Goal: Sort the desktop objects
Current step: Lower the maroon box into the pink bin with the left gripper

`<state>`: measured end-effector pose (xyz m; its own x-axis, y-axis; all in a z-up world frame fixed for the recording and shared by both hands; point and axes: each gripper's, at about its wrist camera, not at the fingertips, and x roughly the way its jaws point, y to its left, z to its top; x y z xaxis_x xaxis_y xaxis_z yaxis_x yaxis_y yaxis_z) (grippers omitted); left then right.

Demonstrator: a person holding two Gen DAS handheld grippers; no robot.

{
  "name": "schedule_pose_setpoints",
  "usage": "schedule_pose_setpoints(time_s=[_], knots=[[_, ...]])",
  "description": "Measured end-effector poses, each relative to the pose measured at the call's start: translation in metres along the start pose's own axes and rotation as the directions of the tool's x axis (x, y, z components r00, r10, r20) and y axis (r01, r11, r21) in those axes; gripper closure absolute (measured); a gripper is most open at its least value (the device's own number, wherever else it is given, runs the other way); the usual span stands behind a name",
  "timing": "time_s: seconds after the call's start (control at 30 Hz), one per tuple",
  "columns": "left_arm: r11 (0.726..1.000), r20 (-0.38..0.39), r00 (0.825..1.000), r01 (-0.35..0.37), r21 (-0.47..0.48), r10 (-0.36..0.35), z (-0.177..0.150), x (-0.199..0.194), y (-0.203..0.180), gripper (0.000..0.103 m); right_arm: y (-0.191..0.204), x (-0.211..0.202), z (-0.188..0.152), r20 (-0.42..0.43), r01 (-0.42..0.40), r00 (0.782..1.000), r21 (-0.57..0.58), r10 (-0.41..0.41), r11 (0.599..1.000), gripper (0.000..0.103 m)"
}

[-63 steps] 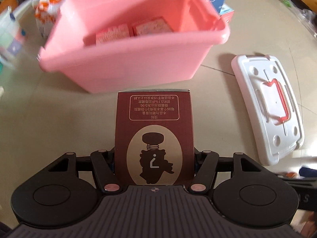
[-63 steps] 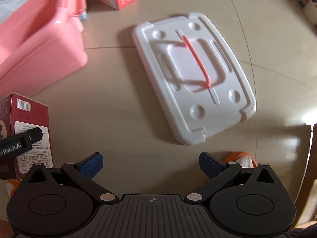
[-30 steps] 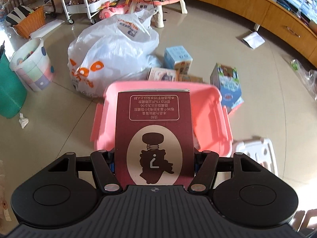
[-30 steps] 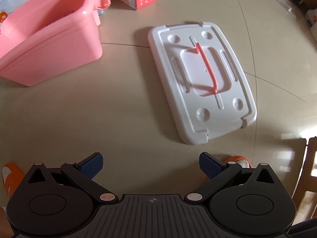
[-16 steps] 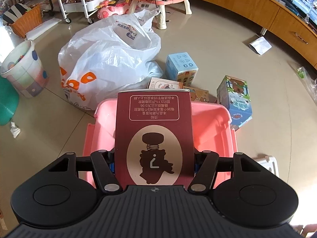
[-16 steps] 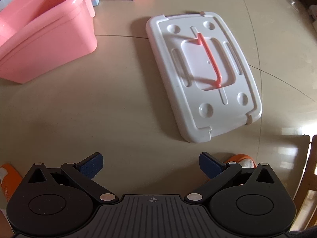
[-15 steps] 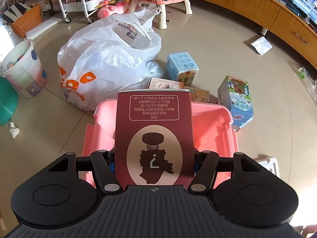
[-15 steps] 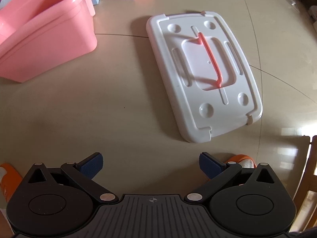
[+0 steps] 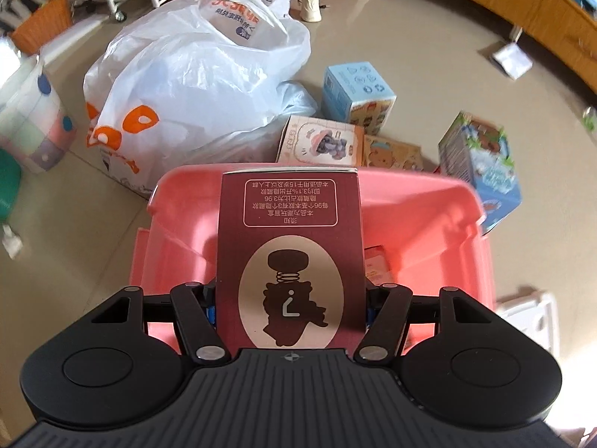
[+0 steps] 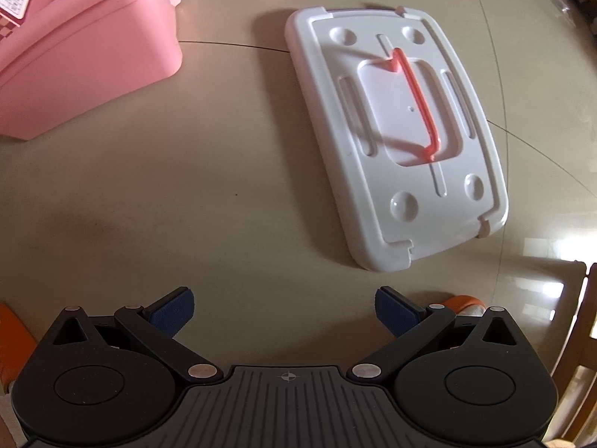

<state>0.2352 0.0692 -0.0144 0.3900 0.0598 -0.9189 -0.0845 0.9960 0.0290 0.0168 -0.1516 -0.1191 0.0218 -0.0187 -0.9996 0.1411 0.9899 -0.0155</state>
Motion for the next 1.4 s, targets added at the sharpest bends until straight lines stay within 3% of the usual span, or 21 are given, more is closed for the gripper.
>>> schedule_pose_setpoints(time_s=[0.87, 1.27, 1.4], knots=[[0.999, -0.126, 0.991, 0.034, -0.011, -0.035, -0.020, 0.055, -0.005, 0.039, 0.013, 0.014, 0.003, -0.037, 0.021, 0.999, -0.042, -0.022, 0.999, 0.001], [1.000, -0.113, 0.993, 0.026, 0.017, -0.024, -0.021, 0.056, -0.008, 0.038, 0.016, 0.020, 0.003, -0.046, 0.017, 0.999, -0.052, -0.020, 0.998, 0.000], [0.999, -0.121, 0.992, 0.033, 0.018, -0.031, -0.022, 0.058, -0.009, 0.031, 0.017, 0.019, 0.003, -0.044, 0.016, 0.999, -0.052, -0.018, 0.999, 0.001]])
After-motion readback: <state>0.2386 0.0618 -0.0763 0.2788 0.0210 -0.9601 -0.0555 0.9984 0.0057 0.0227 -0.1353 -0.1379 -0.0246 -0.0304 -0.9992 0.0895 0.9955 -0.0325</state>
